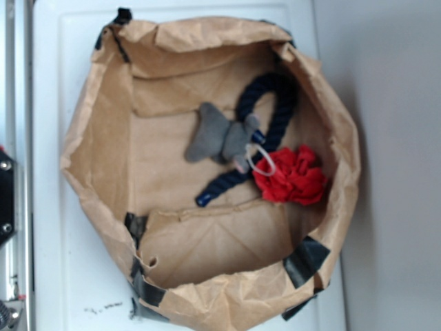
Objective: Grab the gray animal.
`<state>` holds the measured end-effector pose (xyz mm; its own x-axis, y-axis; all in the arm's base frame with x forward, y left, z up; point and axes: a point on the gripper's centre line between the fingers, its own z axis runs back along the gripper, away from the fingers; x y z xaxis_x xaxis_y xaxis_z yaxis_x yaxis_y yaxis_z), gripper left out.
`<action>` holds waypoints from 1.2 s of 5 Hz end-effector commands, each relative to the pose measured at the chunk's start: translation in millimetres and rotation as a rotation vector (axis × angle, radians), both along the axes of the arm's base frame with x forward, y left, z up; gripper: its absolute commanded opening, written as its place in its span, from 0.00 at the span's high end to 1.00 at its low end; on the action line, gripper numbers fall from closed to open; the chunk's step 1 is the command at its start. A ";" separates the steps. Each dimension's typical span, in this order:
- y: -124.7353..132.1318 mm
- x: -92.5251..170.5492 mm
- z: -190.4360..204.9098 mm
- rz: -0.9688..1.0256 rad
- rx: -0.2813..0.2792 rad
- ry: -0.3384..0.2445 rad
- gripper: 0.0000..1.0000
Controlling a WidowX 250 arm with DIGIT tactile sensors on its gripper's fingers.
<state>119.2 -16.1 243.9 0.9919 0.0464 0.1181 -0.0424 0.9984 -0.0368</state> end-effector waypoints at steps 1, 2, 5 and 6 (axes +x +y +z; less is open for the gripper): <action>0.0 0.0 0.0 0.000 0.000 0.000 0.00; 19.1 50.0 -6.2 -0.058 0.010 -0.025 0.00; 22.9 101.5 34.9 -0.145 -0.054 -0.044 0.00; 42.3 122.6 -15.0 -0.272 -0.011 -0.043 0.00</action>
